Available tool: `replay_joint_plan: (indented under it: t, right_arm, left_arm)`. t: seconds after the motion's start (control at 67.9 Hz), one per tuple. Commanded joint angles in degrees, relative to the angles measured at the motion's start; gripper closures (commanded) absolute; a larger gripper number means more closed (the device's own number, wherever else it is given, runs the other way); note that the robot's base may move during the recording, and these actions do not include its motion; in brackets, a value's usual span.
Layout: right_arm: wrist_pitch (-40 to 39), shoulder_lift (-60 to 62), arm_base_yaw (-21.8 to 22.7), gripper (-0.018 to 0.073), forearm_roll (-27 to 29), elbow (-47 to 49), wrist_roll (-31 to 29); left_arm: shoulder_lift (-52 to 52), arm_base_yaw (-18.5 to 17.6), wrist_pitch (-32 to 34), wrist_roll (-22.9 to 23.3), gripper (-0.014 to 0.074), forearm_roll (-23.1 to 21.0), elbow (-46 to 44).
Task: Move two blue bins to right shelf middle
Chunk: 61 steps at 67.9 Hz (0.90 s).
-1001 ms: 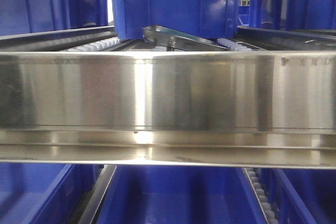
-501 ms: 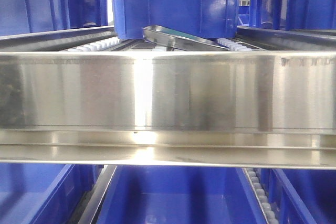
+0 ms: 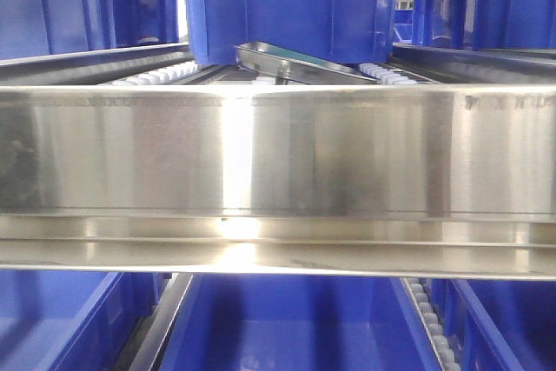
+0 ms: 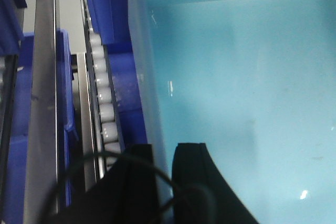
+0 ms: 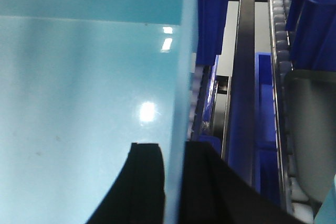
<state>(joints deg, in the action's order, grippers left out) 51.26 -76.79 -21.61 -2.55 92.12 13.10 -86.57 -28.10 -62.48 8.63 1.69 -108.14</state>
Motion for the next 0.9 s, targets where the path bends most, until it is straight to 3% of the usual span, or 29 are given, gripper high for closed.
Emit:
replay_joint_plan:
  t: [0.0, 0.884]
  right_arm:
    - [-3.3, 1.0, 0.2, 0.0712, -0.4, 0.4, -0.5]
    - [-3.4, 1.0, 0.2, 0.0712, -0.4, 0.4, -0.5]
  left_arm:
    - [1.0, -0.2, 4.2, -0.9, 0.0707, -1.1, -0.6]
    - [1.0, -0.2, 19.6, -0.9, 0.0707, -1.1, -0.6]
